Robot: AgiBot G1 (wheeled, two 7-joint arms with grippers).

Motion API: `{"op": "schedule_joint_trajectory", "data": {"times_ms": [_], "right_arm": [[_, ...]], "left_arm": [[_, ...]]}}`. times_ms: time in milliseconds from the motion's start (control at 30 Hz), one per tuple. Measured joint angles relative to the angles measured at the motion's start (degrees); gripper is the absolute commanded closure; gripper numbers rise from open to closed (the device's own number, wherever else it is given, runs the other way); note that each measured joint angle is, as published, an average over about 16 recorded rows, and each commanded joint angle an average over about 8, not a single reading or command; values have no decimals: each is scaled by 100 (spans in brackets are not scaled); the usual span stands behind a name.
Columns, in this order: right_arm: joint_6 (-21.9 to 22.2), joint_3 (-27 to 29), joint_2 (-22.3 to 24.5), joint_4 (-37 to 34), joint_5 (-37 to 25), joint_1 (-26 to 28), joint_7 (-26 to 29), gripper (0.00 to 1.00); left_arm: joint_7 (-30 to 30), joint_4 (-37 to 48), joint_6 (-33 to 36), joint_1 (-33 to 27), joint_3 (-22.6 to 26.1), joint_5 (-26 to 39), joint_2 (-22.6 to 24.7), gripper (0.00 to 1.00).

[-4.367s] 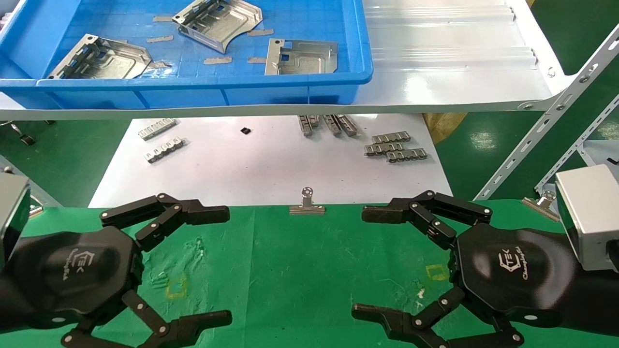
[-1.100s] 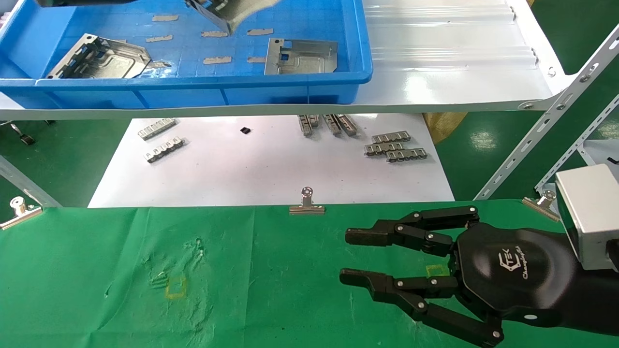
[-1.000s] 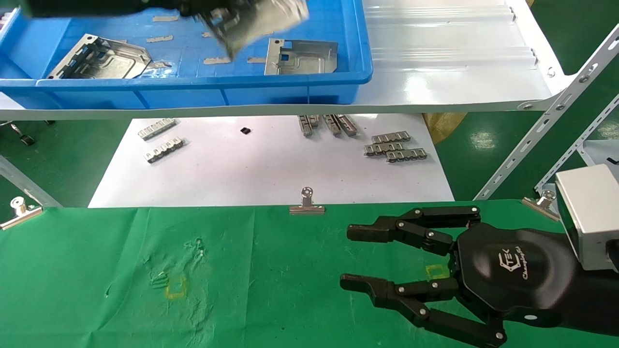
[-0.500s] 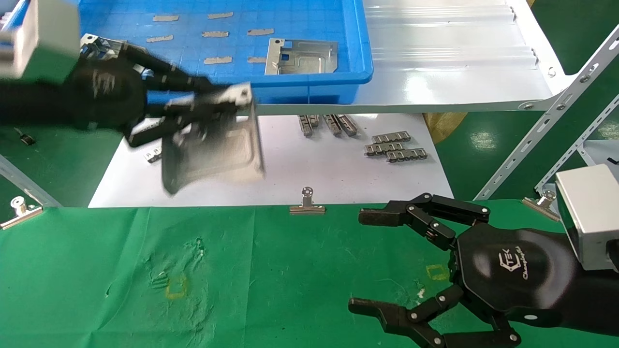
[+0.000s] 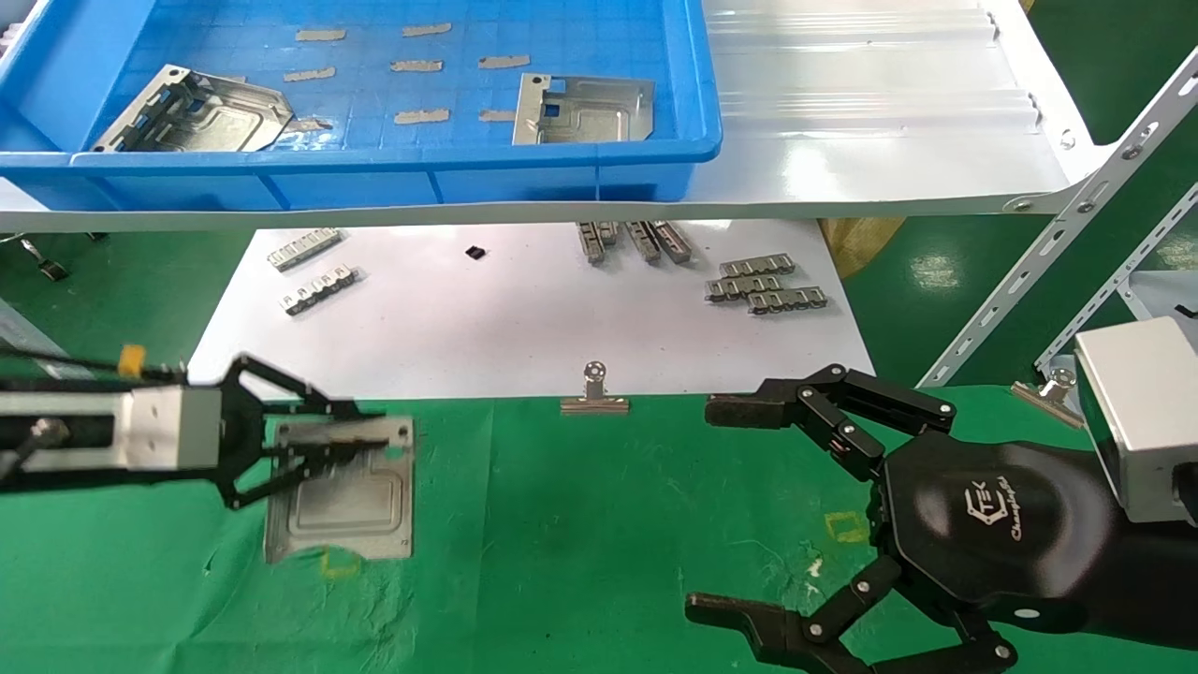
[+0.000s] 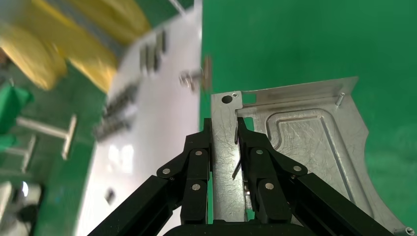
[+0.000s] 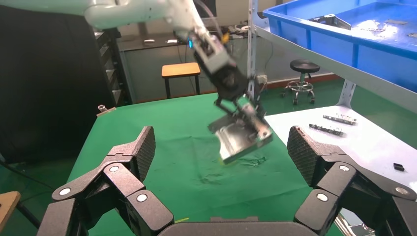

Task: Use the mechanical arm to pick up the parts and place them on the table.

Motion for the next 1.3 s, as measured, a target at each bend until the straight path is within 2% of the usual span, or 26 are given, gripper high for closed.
{"op": "schedule_joint_trajectory", "data": {"times_ms": [100, 133, 367, 400, 767, 1300], "right_arm": [[0, 0, 0, 0, 0, 0, 0, 0], [0, 0, 0, 0, 0, 0, 0, 0], [0, -1, 0, 0, 1, 0, 0, 0], [0, -1, 0, 0, 1, 0, 0, 0], [1, -2, 1, 0, 1, 0, -1, 0], [2, -2, 2, -1, 3, 0, -2, 0]], "left_arm": [[269, 295, -71, 107, 57, 97, 68, 100], [348, 380, -96, 130, 75, 131, 91, 93], [780, 886, -206, 213, 176, 307, 255, 6], [838, 944, -221, 216, 187, 328, 278, 0], [1271, 1371, -124, 168, 177, 318, 422, 0], [96, 1745, 474, 110, 73, -210, 400, 0]]}}
